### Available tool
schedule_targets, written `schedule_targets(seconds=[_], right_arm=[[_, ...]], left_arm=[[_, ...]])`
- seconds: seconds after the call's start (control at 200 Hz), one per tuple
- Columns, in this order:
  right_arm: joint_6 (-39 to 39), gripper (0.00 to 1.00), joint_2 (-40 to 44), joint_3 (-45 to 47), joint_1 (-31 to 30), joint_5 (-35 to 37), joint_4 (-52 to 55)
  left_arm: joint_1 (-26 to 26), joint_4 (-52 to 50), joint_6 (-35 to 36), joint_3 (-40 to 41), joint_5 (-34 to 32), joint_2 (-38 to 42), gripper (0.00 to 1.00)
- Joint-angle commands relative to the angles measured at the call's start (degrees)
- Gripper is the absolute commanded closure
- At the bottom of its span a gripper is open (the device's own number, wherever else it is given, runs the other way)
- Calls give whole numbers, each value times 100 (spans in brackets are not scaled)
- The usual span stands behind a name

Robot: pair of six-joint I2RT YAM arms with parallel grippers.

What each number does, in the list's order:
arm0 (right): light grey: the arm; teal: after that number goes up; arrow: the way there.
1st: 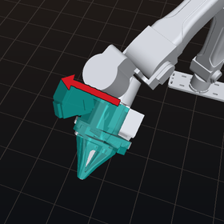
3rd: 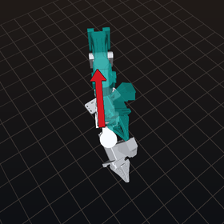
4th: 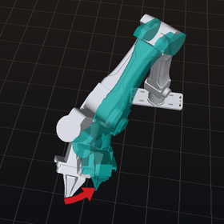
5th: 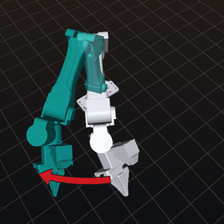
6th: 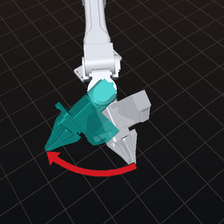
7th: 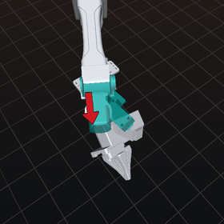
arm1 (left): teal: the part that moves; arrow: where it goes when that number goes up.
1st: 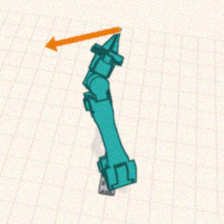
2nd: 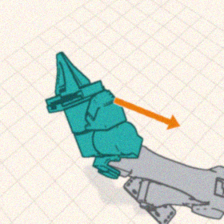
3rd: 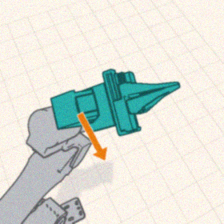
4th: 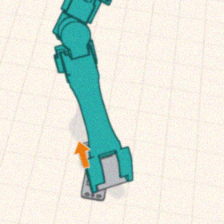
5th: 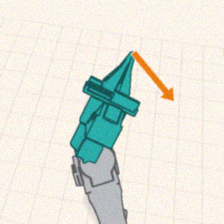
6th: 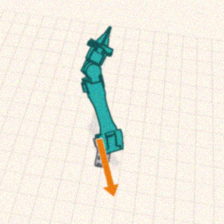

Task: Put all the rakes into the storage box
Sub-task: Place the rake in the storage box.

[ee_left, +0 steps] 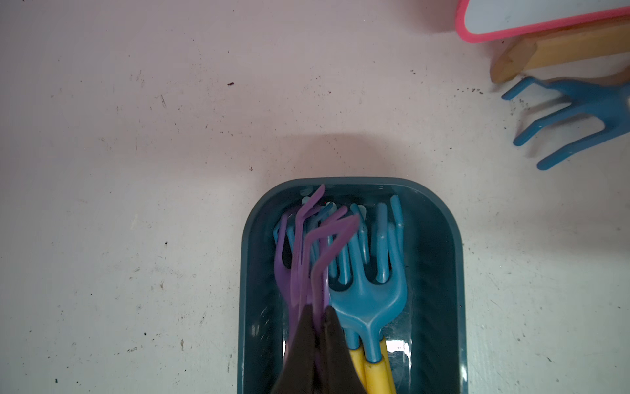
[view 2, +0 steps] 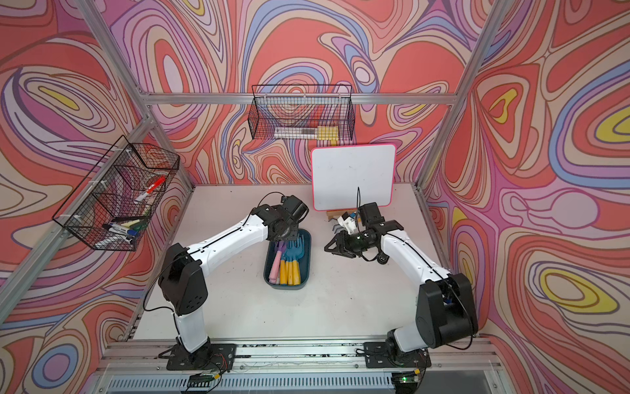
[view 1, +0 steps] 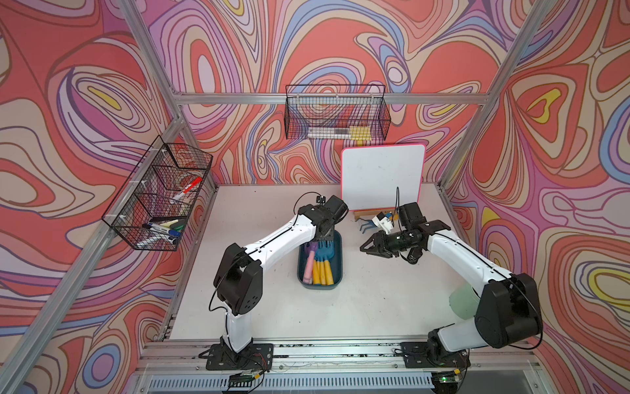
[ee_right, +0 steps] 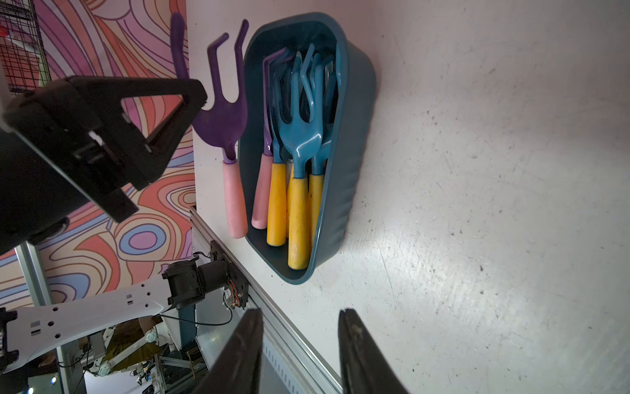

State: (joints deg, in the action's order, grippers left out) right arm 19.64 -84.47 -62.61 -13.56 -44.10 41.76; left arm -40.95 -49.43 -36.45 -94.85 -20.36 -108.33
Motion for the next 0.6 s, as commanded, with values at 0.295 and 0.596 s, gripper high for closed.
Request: schedule_targets(seconds=[0.295, 0.596], right_arm=[[-4, 62, 112, 82, 11, 107, -23], [-4, 62, 132, 100, 16, 155, -22]], left_arm=[[-37, -260, -231, 91, -109, -135, 100], [-54, -272, -387, 101, 32, -358, 100]])
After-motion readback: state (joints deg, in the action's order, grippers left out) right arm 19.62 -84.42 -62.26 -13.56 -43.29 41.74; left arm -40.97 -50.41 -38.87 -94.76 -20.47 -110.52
